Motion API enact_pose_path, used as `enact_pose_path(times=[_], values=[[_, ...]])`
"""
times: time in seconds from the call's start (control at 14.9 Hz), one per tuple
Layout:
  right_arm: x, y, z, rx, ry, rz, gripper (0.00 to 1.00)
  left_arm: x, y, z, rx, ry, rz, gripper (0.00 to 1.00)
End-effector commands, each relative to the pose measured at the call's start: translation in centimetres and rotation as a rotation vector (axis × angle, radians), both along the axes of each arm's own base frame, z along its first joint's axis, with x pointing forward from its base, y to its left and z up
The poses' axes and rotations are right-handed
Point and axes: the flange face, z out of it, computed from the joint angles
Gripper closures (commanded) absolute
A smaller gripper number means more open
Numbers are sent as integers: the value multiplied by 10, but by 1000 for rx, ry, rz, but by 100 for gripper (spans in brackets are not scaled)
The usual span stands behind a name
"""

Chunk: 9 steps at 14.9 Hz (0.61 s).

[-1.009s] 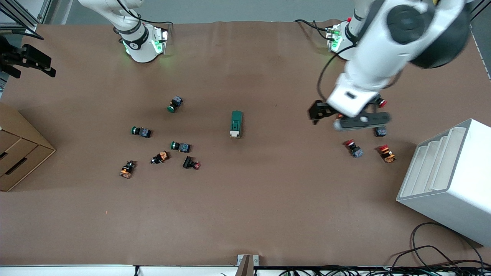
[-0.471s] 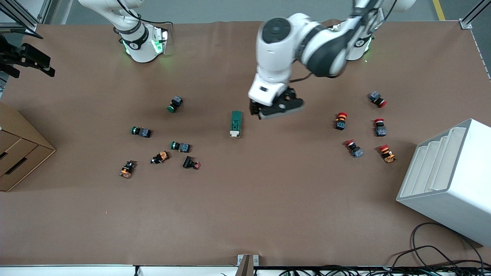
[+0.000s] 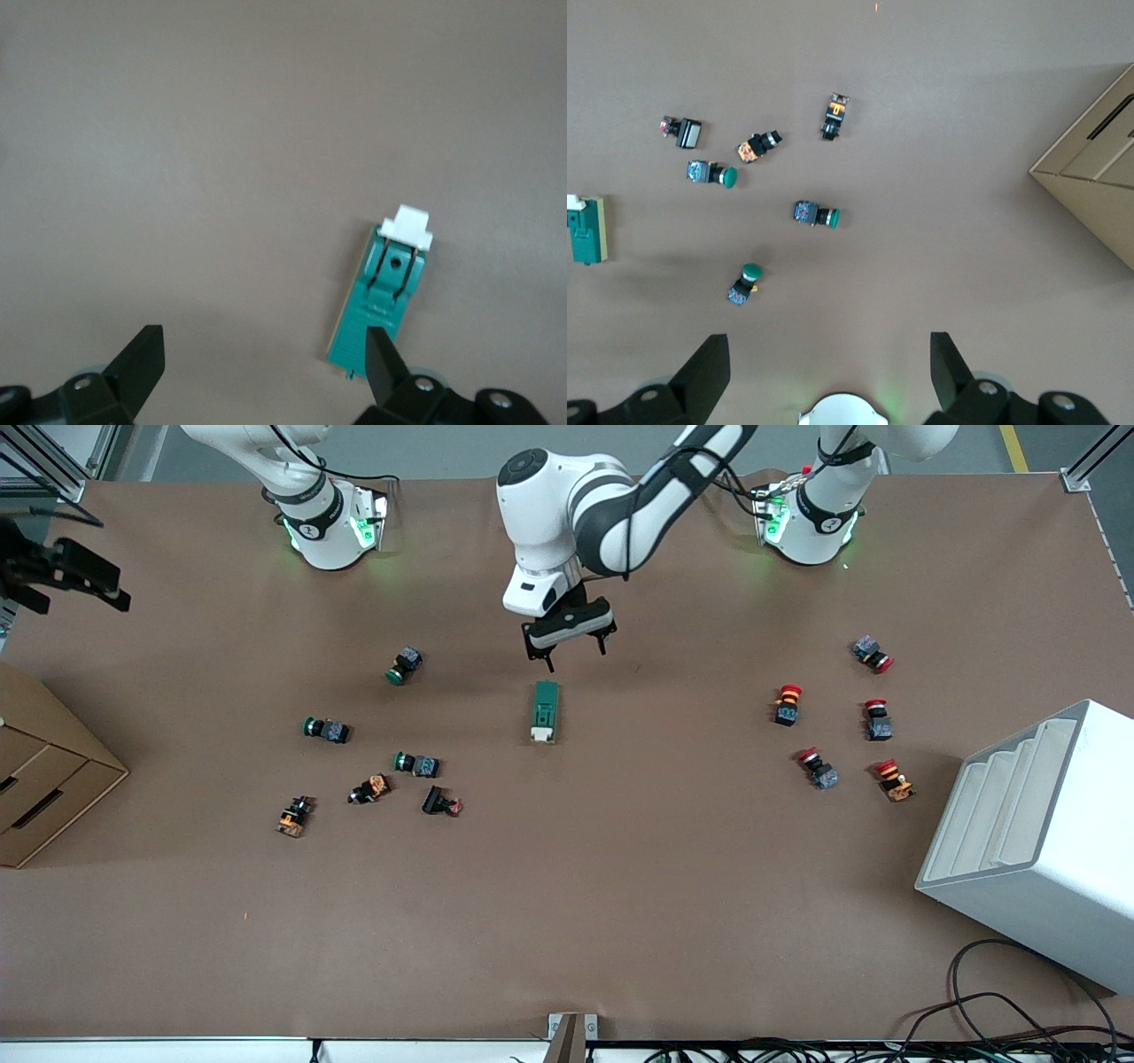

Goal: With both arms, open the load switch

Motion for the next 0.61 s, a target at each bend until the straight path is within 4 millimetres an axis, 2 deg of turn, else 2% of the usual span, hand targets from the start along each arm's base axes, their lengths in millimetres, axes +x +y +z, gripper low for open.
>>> enact_pose_path(times=[0.0, 0.2, 0.34, 0.47, 0.54], values=[[20, -7, -12, -3, -36, -1, 0, -31, -14, -39, -6, -108, 1, 0], [33, -8, -29, -19, -21, 3, 0, -55, -22, -98, -15, -283, 0, 0], [45, -9, -51, -29, 17, 2, 0, -75, -28, -123, -55, -367, -14, 0], [46, -6, -50, -52, 8, 0, 0, -96, -31, -148, -60, -420, -83, 0], [46, -4, -53, -52, 13, -32, 0, -98, -30, -156, -59, -438, -104, 1]])
